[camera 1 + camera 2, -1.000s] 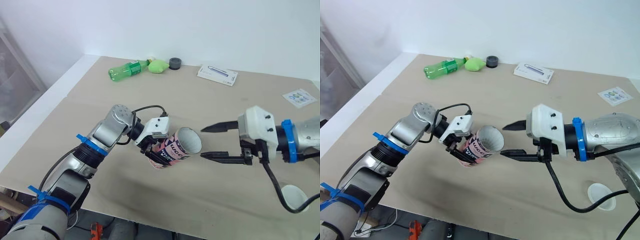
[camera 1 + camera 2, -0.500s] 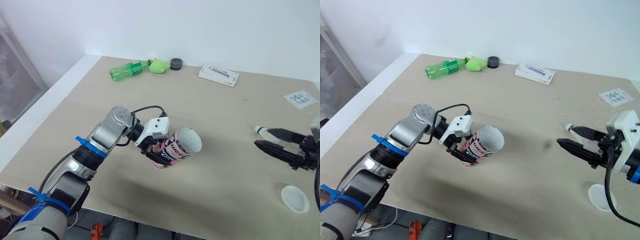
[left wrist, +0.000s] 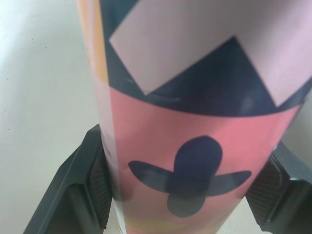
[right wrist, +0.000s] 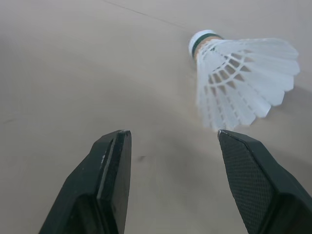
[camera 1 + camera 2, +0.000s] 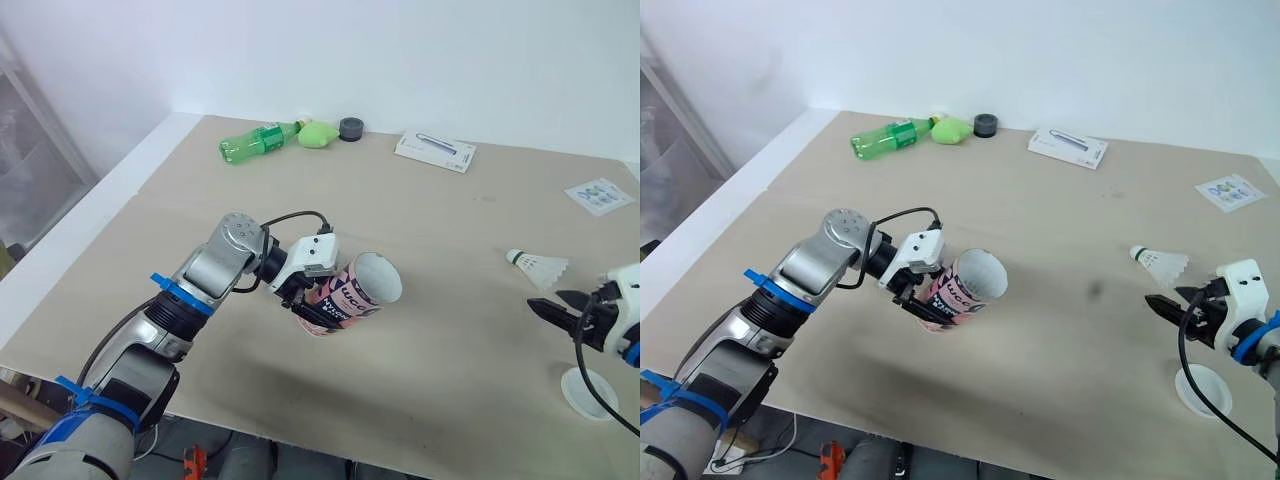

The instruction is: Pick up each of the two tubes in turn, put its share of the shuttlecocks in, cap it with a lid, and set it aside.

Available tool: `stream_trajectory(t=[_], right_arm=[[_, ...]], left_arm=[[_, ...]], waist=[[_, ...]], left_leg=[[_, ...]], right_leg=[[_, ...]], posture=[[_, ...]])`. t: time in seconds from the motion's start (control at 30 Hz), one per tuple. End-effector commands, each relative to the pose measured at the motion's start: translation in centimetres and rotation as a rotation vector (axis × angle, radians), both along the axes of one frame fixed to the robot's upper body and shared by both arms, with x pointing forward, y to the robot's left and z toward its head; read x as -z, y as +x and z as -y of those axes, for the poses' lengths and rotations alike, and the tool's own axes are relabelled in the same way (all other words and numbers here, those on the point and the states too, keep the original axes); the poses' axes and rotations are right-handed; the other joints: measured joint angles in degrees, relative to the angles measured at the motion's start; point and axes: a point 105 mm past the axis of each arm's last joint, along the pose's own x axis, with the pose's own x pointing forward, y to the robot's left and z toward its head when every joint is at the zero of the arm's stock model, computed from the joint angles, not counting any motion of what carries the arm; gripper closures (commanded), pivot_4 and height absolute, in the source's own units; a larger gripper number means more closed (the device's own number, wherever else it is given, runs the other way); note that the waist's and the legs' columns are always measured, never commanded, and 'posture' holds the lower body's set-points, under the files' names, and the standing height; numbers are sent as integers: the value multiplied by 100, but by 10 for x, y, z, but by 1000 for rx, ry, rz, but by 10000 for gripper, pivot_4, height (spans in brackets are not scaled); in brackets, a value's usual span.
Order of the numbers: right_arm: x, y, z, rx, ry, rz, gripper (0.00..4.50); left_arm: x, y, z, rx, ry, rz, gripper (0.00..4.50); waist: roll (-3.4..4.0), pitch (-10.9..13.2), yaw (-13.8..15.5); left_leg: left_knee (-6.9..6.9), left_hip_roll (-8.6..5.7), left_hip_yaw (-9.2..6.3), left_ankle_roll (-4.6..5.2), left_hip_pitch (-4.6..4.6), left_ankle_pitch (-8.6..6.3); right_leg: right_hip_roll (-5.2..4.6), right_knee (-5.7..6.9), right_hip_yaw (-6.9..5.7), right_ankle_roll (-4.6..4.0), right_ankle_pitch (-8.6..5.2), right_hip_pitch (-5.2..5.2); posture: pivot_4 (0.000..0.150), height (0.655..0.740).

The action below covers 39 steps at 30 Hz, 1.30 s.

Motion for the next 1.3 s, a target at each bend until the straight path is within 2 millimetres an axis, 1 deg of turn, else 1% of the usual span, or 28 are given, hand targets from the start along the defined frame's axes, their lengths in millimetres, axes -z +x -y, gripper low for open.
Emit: stream_trajectory(t=[0.03, 0.17, 0.27, 0.3, 0.37, 0.4, 0.47, 0.5, 0.53, 0.63, 0.67, 0.73, 0.8, 0.83, 0.87, 0.9, 1.0, 1.07, 1.2, 1.23, 1.3], right_arm=[[-15, 14, 5, 16, -19, 54, 14372], [-15, 28, 4, 16, -21, 57, 14372], [-20, 40, -3, -1, 3, 77, 14372], [-21, 44, -6, -11, 6, 77, 16625], [-19, 47, -9, -25, 2, 71, 22641], [-18, 47, -10, -31, 1, 72, 27575], [-18, 47, -11, -34, 7, 75, 35284], [-19, 46, -11, -36, 14, 82, 42084], [-19, 45, -11, -37, 19, 84, 44237], [-20, 42, -11, -43, 13, 87, 44237], [-25, 41, -13, -54, 3, 98, 44237], [-45, 37, -26, -121, 13, 148, 44237], [-57, 32, -36, -171, 19, 176, 44237], [-73, 24, -54, -271, 11, 203, 44237], [-82, 17, -68, -345, 4, 216, 44237], [-98, 4, -92, -477, -14, 233, 44237], [-124, -30, -145, -768, -91, 235, 44237], [-136, -44, -170, -897, -187, 232, 44237], [-144, -57, -191, -1019, -315, 223, 44237], [-145, -58, -194, -1045, -349, 220, 44237], [-145, -60, -201, -1097, -404, 216, 44237]], left_arm=[[9, -3, 1, -3, 23, -20, 14625], [9, -3, 0, -7, 23, -19, 14625], [9, -3, -1, -11, 26, -20, 14625], [9, -3, -1, -13, 26, -20, 14625], [9, -2, -2, -16, 27, -19, 14625], [9, -3, -2, -18, 27, -18, 14625], [8, -3, -2, -20, 26, -18, 14625], [8, -3, -2, -22, 26, -19, 14625], [8, -3, -3, -23, 26, -20, 14625], [8, -4, -4, -25, 27, -22, 14625], [8, -4, -4, -25, 28, -22, 14625], [7, -4, -4, -24, 29, -22, 14625], [7, -4, -5, -24, 31, -22, 14625], [7, -4, -5, -24, 32, -22, 14625], [7, -4, -5, -24, 33, -22, 14625], [7, -4, -5, -20, 34, -24, 14625], [8, -5, -6, -10, 40, -30, 14625], [7, -5, -5, -7, 42, -36, 14625], [3, -1, -2, -21, 26, -47, 14625], [2, -1, -1, -19, 24, -49, 14625], [2, -1, -1, -13, 24, -52, 14625]], waist=[[0, 0, -6], [1, 0, -5], [3, 1, -14], [5, 0, -17], [4, 1, -15], [4, 1, -13], [4, 1, -11], [4, 2, -11], [4, 2, -14], [5, 2, -14], [5, 2, -14], [5, 2, -16], [12, 5, -22], [17, 7, -31], [23, 9, -29], [26, 8, -28], [34, 8, -45], [29, 10, -46], [-10, 30, -33], [-14, 33, -30], [-14, 33, -31]], left_leg=[[-1, 0, 1, 0, 1, 0], [-6, 0, 0, -1, 3, 1], [-8, -1, 1, -1, 2, 1], [-8, 0, 3, -1, 4, 1], [-8, 1, 2, -2, 5, 2], [-8, 1, 1, -2, 5, 2], [-9, 0, 0, -2, 3, 2], [-9, -1, 1, -3, 2, 2], [-10, -1, 1, -3, 2, 2], [-12, 0, 0, -2, 4, 2], [-12, 1, 0, -2, 4, 2], [-12, 1, 0, -3, 3, 2], [-15, 2, 1, -2, 3, 2], [-15, 2, 2, -3, 3, 2], [-16, 1, 1, -3, 3, 2], [-18, 0, -1, -3, 2, 2], [-22, 3, -3, -3, 3, 2], [-22, 8, -5, -3, 5, 2], [-17, 16, -8, -5, 5, 4], [-16, 17, -7, -6, 4, 4], [-14, 14, 0, -7, 1, 5]], right_leg=[[0, 0, 1, 0, 0, 0], [1, 1, 0, -1, 0, 0], [1, 0, 2, -1, 0, -1], [1, 0, 2, -2, 1, -1], [2, 1, 2, -3, 2, -1], [3, 2, 2, -3, 2, -1], [2, 2, 1, -2, 0, -1], [2, 1, 2, -1, 0, -1], [1, 1, 3, 0, -1, -1], [3, 2, 2, -2, -1, -1], [3, 3, 2, -2, -1, -2], [3, 3, 2, -2, -1, -2], [4, 3, 3, -3, -2, -4], [4, 3, 4, -2, -2, -4], [4, 3, 4, -3, -2, -5], [4, 4, 4, -1, -3, -5], [8, 5, 4, -2, -6, -6], [11, 6, 2, -2, -7, -5], [11, 3, -7, -3, -13, -6], [9, 1, -8, -20, -22, -7], [0, 0, -8, -22, -21, -11]], posture=[[1500, 7294], [1500, 7294], [1500, 7294], [1500, 7294], [1500, 7294], [1500, 7294], [1500, 7294], [1500, 7294], [1500, 7294], [1500, 7294], [1500, 7294], [1500, 7294], [1500, 7294], [1500, 7294], [1500, 7294], [1500, 7294], [1500, 7294], [1500, 7294], [1500, 7294], [1500, 7294], [1500, 7294]])
